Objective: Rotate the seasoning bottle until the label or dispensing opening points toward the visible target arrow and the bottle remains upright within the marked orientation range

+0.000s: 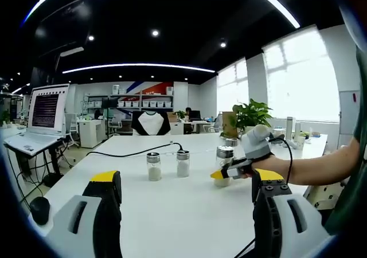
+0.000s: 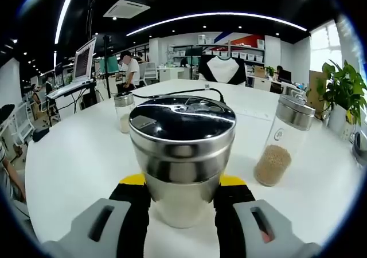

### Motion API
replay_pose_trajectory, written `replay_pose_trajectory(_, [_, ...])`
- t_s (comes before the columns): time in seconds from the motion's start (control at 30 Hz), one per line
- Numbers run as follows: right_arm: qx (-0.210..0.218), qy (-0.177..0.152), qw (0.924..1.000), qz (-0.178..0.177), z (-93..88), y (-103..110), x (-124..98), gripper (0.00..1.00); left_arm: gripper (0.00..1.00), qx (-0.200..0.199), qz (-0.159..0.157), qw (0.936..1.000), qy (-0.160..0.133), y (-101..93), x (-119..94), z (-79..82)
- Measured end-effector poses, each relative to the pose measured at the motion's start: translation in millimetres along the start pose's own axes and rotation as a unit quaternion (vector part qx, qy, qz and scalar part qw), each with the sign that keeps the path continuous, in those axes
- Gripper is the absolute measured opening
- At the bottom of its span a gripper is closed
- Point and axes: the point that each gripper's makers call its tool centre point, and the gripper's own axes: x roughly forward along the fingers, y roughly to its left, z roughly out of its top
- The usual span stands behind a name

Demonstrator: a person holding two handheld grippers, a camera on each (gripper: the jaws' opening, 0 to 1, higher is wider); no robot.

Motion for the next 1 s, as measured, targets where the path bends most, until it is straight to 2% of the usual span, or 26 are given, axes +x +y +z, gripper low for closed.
replay_pose_trajectory(0.7, [-0.001, 0.003, 0.9999, 0.015, -16.7, 21.3, -32.0, 0.42, 1.0, -0.001, -0.007, 1.0, 0.002, -6.1, 2.0, -0.4])
replay_pose_trajectory(1.0, [-0.005, 0.002, 0.9998, 0.021, -25.1, 31.2, -47.6, 0.42, 1.0, 0.002, -0.005, 1.0, 0.003, -2.8, -1.9, -0.1])
